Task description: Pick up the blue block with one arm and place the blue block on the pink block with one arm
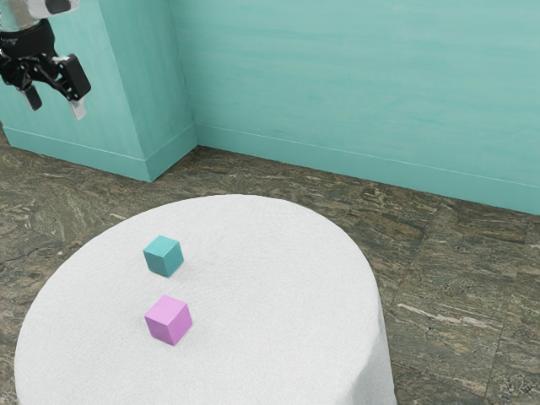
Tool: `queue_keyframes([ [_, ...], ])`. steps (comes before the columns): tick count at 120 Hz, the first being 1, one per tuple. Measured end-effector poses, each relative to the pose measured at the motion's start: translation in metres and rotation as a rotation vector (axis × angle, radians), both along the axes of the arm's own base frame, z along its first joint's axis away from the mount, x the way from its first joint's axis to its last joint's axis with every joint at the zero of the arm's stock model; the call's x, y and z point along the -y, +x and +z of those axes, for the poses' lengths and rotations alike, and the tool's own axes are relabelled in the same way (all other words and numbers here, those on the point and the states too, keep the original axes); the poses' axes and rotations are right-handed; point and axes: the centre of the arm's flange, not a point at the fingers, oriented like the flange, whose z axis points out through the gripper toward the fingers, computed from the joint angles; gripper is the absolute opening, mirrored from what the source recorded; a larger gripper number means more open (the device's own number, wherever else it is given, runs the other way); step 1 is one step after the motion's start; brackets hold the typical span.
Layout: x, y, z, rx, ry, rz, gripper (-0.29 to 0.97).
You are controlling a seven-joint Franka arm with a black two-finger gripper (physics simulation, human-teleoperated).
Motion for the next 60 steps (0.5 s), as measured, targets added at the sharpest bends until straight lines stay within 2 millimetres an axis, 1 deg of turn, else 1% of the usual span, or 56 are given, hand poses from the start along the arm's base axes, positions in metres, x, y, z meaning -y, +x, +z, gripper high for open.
queue_keyframes([
  [6,0.004,-0.002,0.000,-0.002,0.003,-0.008,0.68],
  [16,0.007,-0.003,0.000,-0.002,0.006,-0.010,0.68],
  [21,0.014,-0.002,0.000,-0.002,0.006,-0.022,0.68],
  [24,0.015,0.000,-0.002,-0.002,0.005,-0.023,0.68],
  [27,0.014,0.002,-0.008,-0.007,0.004,-0.022,0.68],
  [31,0.014,0.007,-0.023,-0.026,0.002,-0.021,0.68],
  [37,0.016,0.022,-0.046,-0.056,0.000,-0.018,0.68],
  [41,0.018,0.031,-0.066,-0.085,0.001,-0.013,0.68],
  [49,0.014,0.049,-0.108,-0.138,-0.002,0.012,0.68],
  [60,0.004,0.066,-0.179,-0.189,-0.002,0.049,0.68],
])
